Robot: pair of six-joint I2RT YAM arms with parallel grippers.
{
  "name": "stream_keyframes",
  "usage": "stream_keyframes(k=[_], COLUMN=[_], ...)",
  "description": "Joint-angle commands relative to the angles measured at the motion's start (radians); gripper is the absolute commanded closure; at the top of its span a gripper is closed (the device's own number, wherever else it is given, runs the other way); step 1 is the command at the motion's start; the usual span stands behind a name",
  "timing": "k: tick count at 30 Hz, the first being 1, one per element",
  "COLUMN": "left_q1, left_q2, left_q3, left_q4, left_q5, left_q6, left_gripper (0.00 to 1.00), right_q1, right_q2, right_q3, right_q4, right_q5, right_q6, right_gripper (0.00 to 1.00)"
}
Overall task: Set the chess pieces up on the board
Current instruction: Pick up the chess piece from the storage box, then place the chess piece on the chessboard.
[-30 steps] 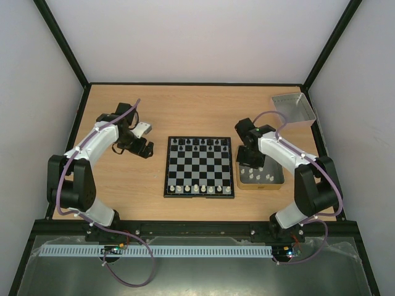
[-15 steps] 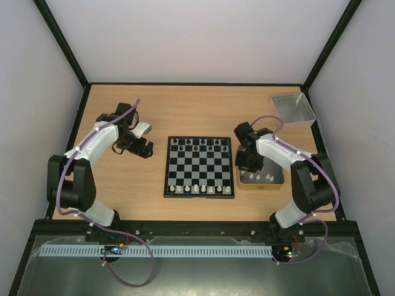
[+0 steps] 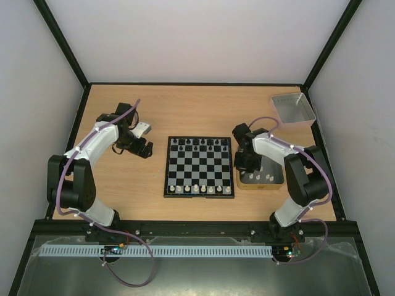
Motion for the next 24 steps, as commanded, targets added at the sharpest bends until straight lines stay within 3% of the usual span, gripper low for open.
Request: stream_keyframes(k=[1,8,17,24], left_q1=[-0.005,-0.005,-0.005,-0.005], left_q2=[-0.017,-0.023,-0.031,-0.032], left_q3=[-0.001,-0.006,-0.015,-0.013], left_q4=[-0.026,-0.022,-0.013,-0.003], left_q5=[-0.009,-0.003,0.005,0.008], left_q6=[-0.010,-0.010,-0.011,-0.013], left_gripper=[0.01,0.01,0.01,0.01], right_q1=[-0.003,-0.003,0.008,0.232], right_q2=[0.010,-0.013,-0.074,-0.052], right_q3=[-0.007,-0.004,0.103,0.367], right_q4=[0.006,-0.007,-0.129,-0.278], right_q5=[0.038,0.058,0.139,0.145], right_q6=[-0.006,0.005,0.011,0.100], right_gripper=[0.85,0.93,0.94,0.94])
